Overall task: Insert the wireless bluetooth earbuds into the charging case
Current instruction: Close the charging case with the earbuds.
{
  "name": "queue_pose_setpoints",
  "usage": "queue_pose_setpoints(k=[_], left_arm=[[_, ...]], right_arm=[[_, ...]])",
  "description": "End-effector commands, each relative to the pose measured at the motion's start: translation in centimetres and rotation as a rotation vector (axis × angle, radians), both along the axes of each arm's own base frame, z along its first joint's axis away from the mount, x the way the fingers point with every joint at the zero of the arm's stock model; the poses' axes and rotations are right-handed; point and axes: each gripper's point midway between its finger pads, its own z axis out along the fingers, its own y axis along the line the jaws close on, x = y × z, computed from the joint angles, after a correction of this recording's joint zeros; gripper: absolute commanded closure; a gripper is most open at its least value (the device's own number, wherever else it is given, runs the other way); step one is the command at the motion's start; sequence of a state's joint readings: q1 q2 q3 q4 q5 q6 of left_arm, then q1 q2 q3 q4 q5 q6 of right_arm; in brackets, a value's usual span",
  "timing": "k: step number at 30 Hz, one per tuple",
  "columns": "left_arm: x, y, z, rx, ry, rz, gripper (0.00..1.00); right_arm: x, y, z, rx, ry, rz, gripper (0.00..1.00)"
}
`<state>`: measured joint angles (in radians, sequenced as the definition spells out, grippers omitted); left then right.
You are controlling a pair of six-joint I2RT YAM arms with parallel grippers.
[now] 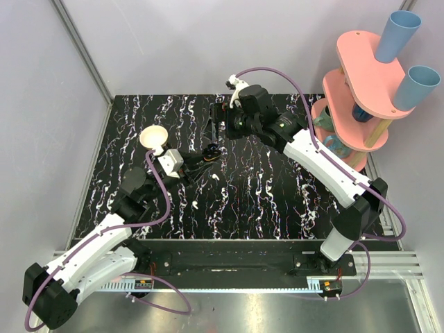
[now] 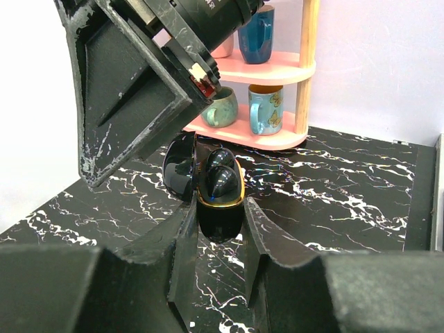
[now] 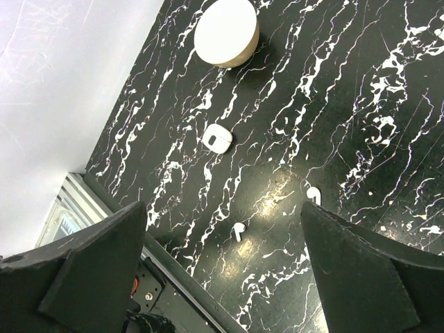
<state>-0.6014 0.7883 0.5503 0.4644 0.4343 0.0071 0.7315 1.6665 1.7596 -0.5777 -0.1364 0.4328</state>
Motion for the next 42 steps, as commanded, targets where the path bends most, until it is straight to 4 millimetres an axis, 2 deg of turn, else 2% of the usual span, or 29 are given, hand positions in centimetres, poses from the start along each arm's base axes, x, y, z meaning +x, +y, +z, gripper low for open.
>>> queue_pose_setpoints(k=[1, 18, 26, 27, 33, 37, 39, 40, 42], left_arm=[[0.1, 0.4, 3.5, -0.06, -0.08, 0.023, 1.0], [0.5, 0.6, 3.6, -0.069, -0.077, 0.049, 1.0], [1.2, 1.1, 3.5, -0.073, -0.063, 0.097, 1.0], [1.3, 1.2, 3.5, -0.072, -0.066, 0.101, 1.0], [1.2, 1.3, 3.3, -0.072, -0.06, 0.105, 1.0], [1.1, 1.2, 3.2, -0.069, -0.046, 0.097, 1.0], [1.1, 1.0, 2.8, -0.049, -0.025, 0.086, 1.0], [1.2, 0.6, 1.9, -0.019, 0.01, 0.074, 1.0], [0.9, -0.2, 1.8, 0.006, 0.062, 0.022, 1.0]], right_arm=[[-0.8, 0.5, 1.9, 0.023, -0.03, 0.054, 0.0], [-1.6, 0.1, 1.5, 0.013, -0.023, 0.072, 0.0], [-2.1, -0.3, 2.4, 0.036, -0.058, 0.082, 0.0], [-2.1, -0.3, 1.9, 0.03, -0.054, 0.082, 0.0], [-1.9, -1.1, 2.4, 0.035, -0.081, 0.039, 0.0], [-0.1, -2.9, 3.4, 0.031, -0.138, -0.11, 0.0], [0.7, -4.7, 4.0, 0.025, -0.166, -0.22, 0.0], [1.8, -6.1, 4.1, 0.004, -0.195, -0.314, 0.0], [2.0, -8.9, 4.7, -0.012, -0.231, -0.44, 0.0]])
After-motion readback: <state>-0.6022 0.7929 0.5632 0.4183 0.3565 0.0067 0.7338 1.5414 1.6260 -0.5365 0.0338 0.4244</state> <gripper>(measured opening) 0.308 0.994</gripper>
